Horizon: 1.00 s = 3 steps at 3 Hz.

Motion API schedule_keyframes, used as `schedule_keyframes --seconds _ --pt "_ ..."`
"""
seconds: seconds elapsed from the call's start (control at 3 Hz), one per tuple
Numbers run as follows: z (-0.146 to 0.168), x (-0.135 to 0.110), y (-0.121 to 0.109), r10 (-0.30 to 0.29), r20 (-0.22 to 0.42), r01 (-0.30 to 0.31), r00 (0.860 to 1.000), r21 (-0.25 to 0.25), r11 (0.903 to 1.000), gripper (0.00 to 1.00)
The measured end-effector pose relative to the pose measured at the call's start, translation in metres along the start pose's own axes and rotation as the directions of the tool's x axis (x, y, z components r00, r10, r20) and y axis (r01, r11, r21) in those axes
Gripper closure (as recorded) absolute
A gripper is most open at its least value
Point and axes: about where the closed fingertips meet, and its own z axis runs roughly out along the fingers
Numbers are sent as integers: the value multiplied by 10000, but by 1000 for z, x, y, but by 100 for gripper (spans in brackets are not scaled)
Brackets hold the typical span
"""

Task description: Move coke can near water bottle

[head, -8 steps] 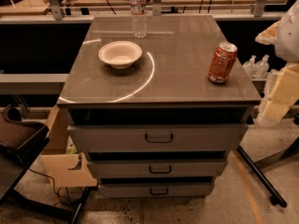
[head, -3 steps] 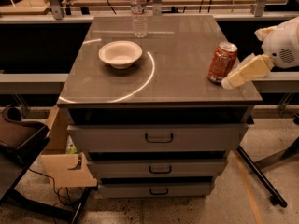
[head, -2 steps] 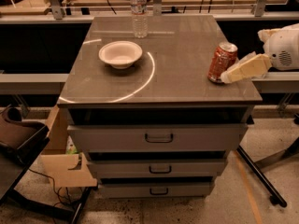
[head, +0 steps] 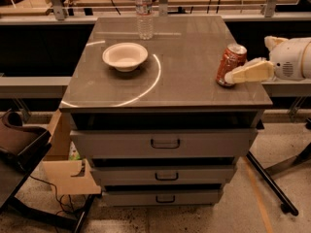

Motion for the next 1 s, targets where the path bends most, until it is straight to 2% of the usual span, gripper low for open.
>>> schedule_keyframes --seconds 0.33,0.67,1.0 --pt "16 5 -2 286 809 -279 9963 -95 9996 0" --pt "28 16 -1 669 1693 -659 9833 -114 9978 0" --pt "39 25 3 1052 2586 -1042 9602 -176 9944 0"
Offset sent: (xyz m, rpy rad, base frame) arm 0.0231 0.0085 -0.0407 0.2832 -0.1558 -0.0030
